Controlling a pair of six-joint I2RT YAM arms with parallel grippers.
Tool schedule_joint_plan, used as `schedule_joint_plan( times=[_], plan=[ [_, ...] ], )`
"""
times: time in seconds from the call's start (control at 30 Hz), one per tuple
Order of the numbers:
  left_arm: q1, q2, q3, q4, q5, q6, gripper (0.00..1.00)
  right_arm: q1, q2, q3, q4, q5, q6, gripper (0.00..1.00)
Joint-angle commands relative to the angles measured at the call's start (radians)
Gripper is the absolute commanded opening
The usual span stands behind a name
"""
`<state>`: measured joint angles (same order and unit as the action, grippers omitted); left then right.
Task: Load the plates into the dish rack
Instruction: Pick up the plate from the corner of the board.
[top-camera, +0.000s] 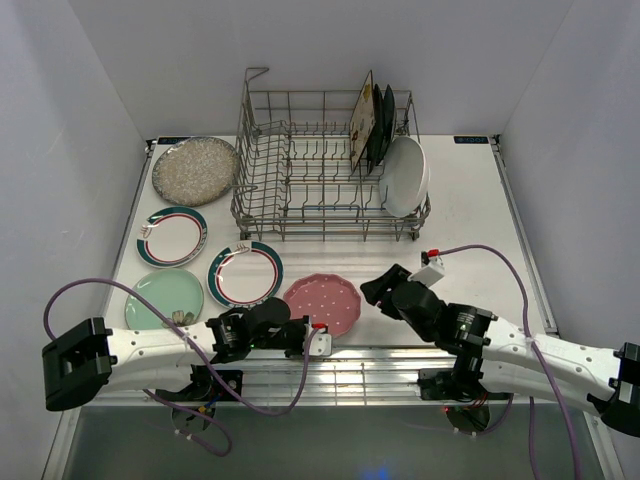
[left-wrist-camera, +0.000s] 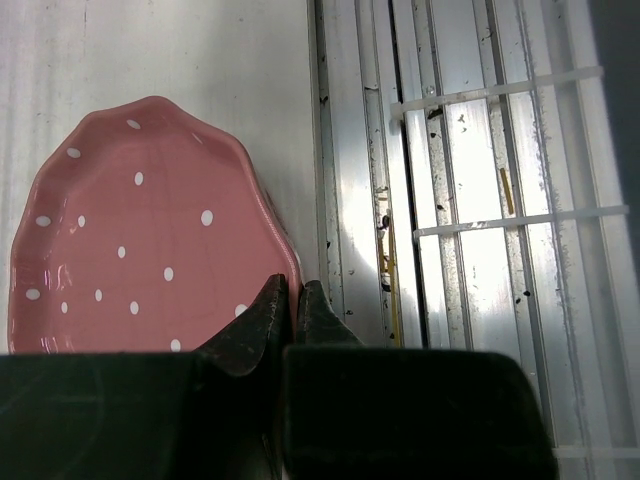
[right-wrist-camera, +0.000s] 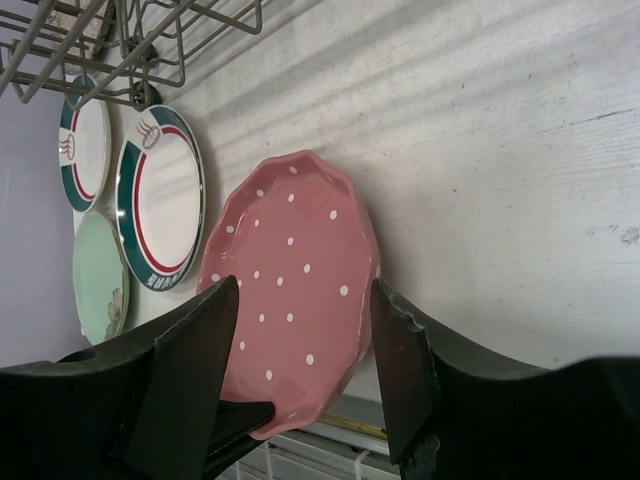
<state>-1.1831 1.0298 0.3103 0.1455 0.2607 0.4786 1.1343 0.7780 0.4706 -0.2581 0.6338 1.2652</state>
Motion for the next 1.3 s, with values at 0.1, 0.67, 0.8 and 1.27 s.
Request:
schedule_joint_plan(
  times=[0.1,0.67,0.8,1.27],
  plan=[
    [0.0,-0.069,0.096,0.011,0.034,-0.026,0.0,0.005,-0.074,-0.052,0.014,0.076,-0.05,0.61],
    [-0.001,-0.071,0.256,-0.139,0.114,-0.077,0.0,0.005,-0.194,-0.093,-0.035,0.096,-0.056,0.61],
    [-0.001,-0.091,0.295,-0.191,0.109,-0.087,0.0,0.005,-0.2,-0.098,-0.036,0.098,-0.056,0.61],
    [0.0,-0.082,0.45,-0.274,0.097,-0.149,0.0,0.005,-0.215,-0.101,-0.069,0.113,-0.038,0.62]
  ],
)
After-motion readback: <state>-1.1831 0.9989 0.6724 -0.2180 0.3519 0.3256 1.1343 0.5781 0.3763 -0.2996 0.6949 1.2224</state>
